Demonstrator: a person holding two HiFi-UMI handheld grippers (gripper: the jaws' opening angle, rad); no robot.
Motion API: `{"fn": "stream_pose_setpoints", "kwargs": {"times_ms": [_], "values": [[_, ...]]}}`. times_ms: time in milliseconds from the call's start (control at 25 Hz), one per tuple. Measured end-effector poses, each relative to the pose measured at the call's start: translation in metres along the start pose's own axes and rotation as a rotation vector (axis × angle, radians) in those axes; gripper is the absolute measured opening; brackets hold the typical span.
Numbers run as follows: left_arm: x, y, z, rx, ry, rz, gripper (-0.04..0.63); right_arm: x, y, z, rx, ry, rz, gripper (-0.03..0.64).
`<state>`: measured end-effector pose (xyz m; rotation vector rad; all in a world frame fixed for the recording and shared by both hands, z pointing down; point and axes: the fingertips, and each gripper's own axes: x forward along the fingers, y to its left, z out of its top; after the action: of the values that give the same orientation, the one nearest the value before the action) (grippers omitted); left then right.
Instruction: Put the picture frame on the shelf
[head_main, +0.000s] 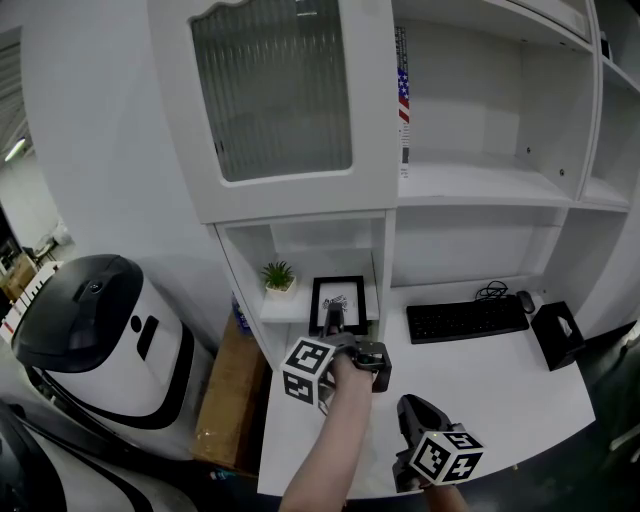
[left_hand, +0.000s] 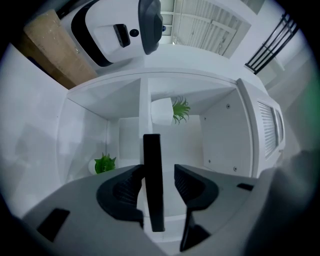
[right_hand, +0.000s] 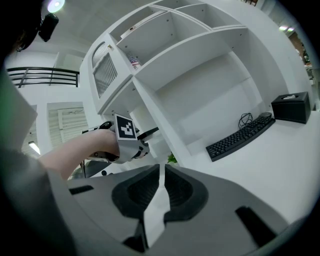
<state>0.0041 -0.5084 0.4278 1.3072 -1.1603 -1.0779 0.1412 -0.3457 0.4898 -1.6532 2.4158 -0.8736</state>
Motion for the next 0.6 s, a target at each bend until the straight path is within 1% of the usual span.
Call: {"fn": "stream_pose_setpoints", "kwargs": {"times_ms": [40, 120, 240, 400, 480, 520, 600], "values": [[-0.001, -0.002, -0.001, 0.013, 0.009, -0.015, 0.186, 0.000, 0.000, 0.000, 0.000, 0.000, 0.000, 0.018], [-0.005, -0.007, -0.004, 0.036, 0.036, -0.047, 0.229, 0.000, 0.000, 0.000, 0.001, 0.000, 0.002, 0.018], [-0.015, -0.007, -0.005, 0.057, 0.073, -0.079, 0.242, 0.000, 0.001, -0.001, 0.002, 0.002, 0.005, 0.018], [-0.036, 0.001, -0.009, 0.102, 0.125, -0.093, 0.242, 0.000, 0.005, -0.003, -0.001, 0.004, 0.009, 0.018], [-0.047, 0.003, -0.012, 0.173, 0.148, -0.094, 0.242, 0.000, 0.006, -0.003, -0.003, 0.001, 0.010, 0.018], [-0.051, 0.005, -0.014, 0.229, 0.159, -0.093, 0.242, -0.001, 0.006, -0.003, -0.003, -0.001, 0.010, 0.018], [-0.058, 0.007, -0.017, 0.374, 0.179, -0.086, 0.242, -0.003, 0.007, -0.004, 0.000, -0.001, 0.008, 0.018]]}}
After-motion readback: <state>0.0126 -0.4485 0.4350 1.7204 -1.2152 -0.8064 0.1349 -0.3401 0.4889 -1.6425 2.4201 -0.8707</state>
